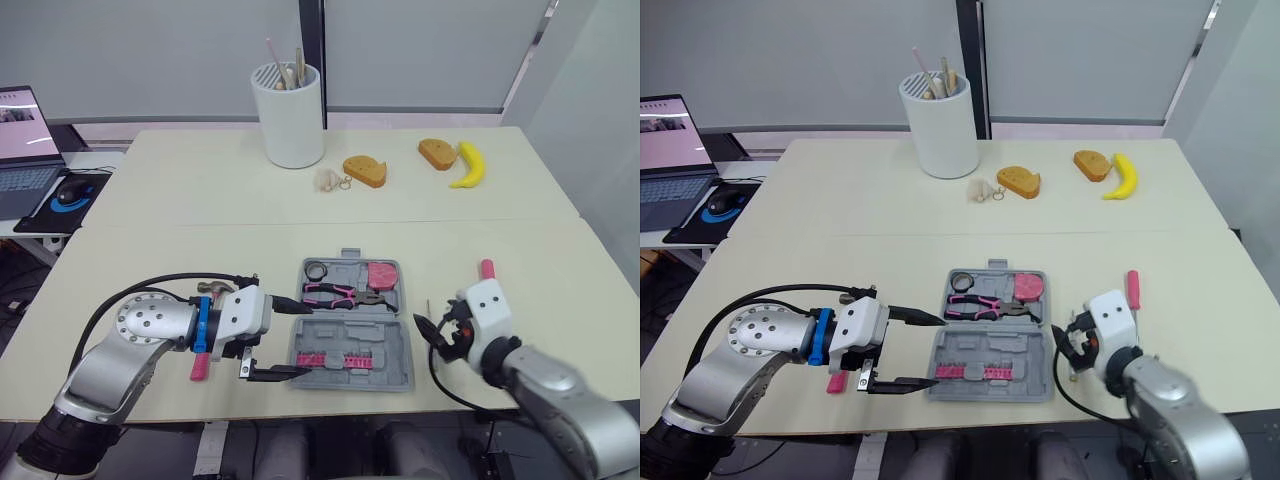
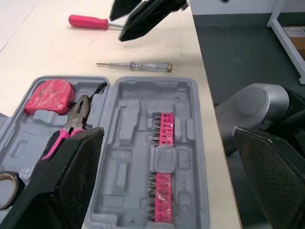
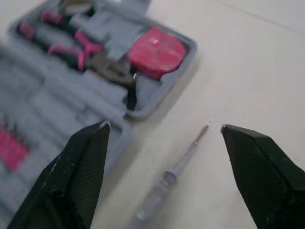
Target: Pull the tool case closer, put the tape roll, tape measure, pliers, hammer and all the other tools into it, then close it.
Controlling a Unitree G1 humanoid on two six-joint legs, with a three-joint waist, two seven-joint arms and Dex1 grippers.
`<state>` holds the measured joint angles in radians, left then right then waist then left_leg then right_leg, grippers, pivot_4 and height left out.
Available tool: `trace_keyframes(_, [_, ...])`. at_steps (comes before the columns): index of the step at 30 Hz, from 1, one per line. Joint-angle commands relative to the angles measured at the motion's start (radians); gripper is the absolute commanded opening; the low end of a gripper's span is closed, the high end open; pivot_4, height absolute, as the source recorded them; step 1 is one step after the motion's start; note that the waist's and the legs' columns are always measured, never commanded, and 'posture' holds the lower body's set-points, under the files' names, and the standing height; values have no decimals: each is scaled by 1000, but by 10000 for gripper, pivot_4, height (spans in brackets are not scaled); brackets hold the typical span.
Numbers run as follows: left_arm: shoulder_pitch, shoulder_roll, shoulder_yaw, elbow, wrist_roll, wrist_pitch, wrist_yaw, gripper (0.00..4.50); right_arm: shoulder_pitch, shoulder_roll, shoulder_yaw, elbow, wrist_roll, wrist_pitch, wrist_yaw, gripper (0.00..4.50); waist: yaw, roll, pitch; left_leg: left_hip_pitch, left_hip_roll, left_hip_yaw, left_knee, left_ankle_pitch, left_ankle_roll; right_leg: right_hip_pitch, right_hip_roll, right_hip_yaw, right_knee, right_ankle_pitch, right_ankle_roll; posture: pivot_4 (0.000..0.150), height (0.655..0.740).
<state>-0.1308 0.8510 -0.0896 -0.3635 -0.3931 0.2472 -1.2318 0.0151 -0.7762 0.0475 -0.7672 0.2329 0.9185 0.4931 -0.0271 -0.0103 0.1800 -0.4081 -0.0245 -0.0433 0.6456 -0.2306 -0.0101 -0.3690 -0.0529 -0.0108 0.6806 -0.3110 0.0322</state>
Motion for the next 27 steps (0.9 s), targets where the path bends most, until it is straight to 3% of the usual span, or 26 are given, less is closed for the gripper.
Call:
trace_keyframes(1, [-7,-1,15,-8,5,-23,9,45000,-130,-248,158,142,-160,-402,305,39270,-2,-3,1,1,1,1,0,0,0,1,0,0,0,0,1,1500,7400])
trace_keyframes(5, [-7,-11,5,-21,7,-23,17,45000,-392,-354,340,390,-296,-785,633,39270,-6,-5,2,2,5,0,0,0,0,1,1,1,0,0,0,1500,7400])
trace_keyframes(12, [-14,-27,-24,-44,14,-18,34,45000,-702,-207,580,713,-502,-1133,925,39270,-3,-6,3,0,4,0,0,0,0,0,-1,2,1,0,-1,1500,7400])
trace_keyframes(19, [1,-37,-41,-68,37,-18,64,45000,-797,-122,679,926,-622,-1410,997,39270,4,-6,4,0,3,-1,1,0,0,0,-1,2,1,0,-1,1500,7400])
trace_keyframes(27, [32,-47,-46,-84,50,-21,90,45000,-822,-24,693,1067,-702,-1530,965,39270,1,-6,4,0,3,-1,1,1,-1,0,-1,2,3,1,-1,1500,7400])
